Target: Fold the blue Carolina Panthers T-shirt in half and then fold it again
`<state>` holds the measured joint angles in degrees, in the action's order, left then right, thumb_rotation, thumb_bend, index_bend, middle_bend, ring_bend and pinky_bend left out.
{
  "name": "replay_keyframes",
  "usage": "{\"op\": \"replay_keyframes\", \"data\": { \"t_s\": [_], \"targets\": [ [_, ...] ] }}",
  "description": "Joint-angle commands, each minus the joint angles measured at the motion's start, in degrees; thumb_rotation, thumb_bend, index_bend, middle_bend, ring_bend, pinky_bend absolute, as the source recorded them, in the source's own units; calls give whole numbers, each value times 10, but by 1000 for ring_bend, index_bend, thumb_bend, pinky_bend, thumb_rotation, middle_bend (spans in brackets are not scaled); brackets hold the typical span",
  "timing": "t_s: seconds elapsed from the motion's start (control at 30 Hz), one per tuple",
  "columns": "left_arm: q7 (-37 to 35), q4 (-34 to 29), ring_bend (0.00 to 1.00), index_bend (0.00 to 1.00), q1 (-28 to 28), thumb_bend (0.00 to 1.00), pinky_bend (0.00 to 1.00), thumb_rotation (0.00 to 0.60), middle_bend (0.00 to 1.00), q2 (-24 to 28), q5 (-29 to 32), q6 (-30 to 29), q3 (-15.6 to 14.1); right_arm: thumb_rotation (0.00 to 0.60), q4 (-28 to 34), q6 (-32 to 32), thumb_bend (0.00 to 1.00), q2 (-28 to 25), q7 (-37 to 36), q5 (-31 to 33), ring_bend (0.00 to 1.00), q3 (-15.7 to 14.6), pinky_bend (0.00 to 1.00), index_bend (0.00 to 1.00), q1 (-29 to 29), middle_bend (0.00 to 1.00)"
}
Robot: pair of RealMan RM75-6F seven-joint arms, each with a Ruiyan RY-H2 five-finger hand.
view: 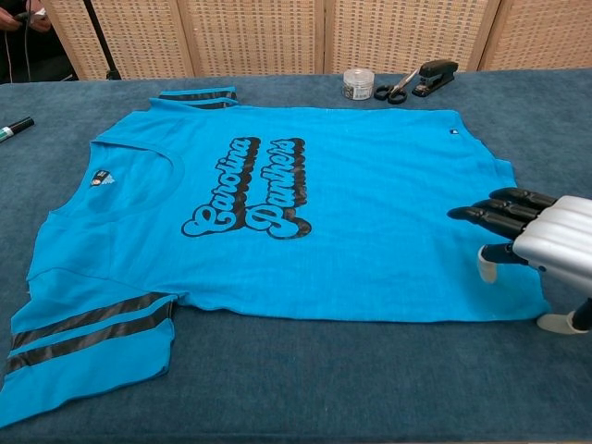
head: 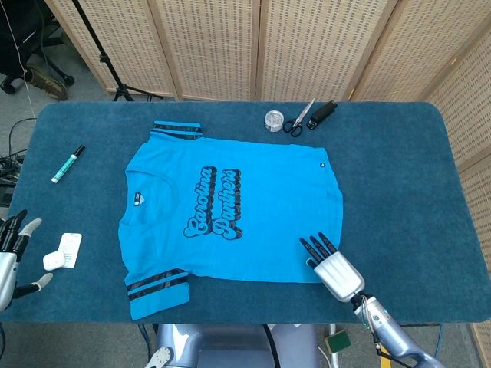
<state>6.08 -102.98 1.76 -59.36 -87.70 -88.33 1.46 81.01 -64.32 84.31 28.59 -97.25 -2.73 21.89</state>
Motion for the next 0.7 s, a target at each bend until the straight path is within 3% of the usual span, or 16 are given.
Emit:
{"op": "replay_keyframes", "data": {
  "t_s": [0.03, 0.33, 0.7],
  "targets": [
    [1, 0, 0, 0, 0, 13, 0, 600, 0, 0, 0, 1, 0, 600, 12, 10, 142, -9, 9, 8, 0, 0, 0, 453, 5, 15],
    [1, 0, 0, 0, 0, 13, 0, 600, 0, 0, 0, 1, -1, 600, 25, 17, 207, -19, 13, 20, 0, 0, 0, 561, 10, 15],
    [0, 0, 0, 0, 0, 14, 0, 600, 0, 0, 1, 1, 0, 600, 30, 25, 357, -19, 17, 24, 0, -4, 0, 572, 18, 15]
  ]
}}
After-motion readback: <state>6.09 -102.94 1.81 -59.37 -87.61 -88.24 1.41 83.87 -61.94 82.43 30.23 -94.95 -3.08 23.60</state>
